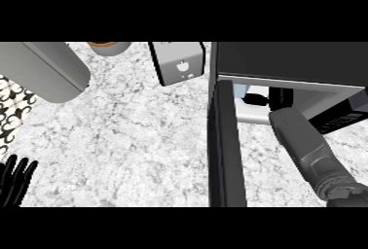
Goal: Pick up the milk, place it into the microwave and close the microwave
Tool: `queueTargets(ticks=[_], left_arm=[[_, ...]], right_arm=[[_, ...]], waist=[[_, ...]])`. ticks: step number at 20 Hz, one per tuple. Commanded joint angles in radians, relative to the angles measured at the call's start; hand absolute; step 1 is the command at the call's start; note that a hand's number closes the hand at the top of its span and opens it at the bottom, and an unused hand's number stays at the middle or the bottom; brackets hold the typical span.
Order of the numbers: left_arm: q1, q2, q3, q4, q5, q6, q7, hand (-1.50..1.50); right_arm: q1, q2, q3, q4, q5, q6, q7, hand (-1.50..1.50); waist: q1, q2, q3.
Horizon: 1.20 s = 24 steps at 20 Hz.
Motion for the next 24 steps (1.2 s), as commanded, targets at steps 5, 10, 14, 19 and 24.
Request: queueTargets(ticks=[5,10,14,19,24], left_arm=[[0.063,-0.022,0.015,-0.059,0.010,0.001,-0.008,-1.50],[0.097,-0.011,0.027,-0.046,0.017,-0.032,-0.023,-1.50],[0.151,-0.059,-0.005,-0.066,-0.032,-0.038,-0.072,-1.50],[0.121,-0.059,-0.027,-0.089,-0.042,-0.033,-0.018,-1.50],[0.160,-0.052,-0.094,-0.102,-0.019,-0.117,0.009,-1.50]], right_arm=[[0.089,0.024,-0.043,-0.038,-0.041,0.083,-0.116,-1.50],[0.095,0.020,-0.073,-0.056,-0.076,0.217,-0.148,-1.50],[0.140,0.063,-0.074,-0.067,-0.088,0.294,-0.186,-1.50],[0.227,0.084,-0.108,-0.098,-0.135,0.374,-0.261,-1.50],[0.268,0.032,-0.096,-0.149,-0.158,0.600,-0.240,-1.50]], waist=[[-0.027,-0.015,0.000],[-0.041,-0.022,-0.001],[-0.064,-0.034,-0.003],[-0.080,-0.035,-0.003],[-0.103,-0.045,-0.005]])
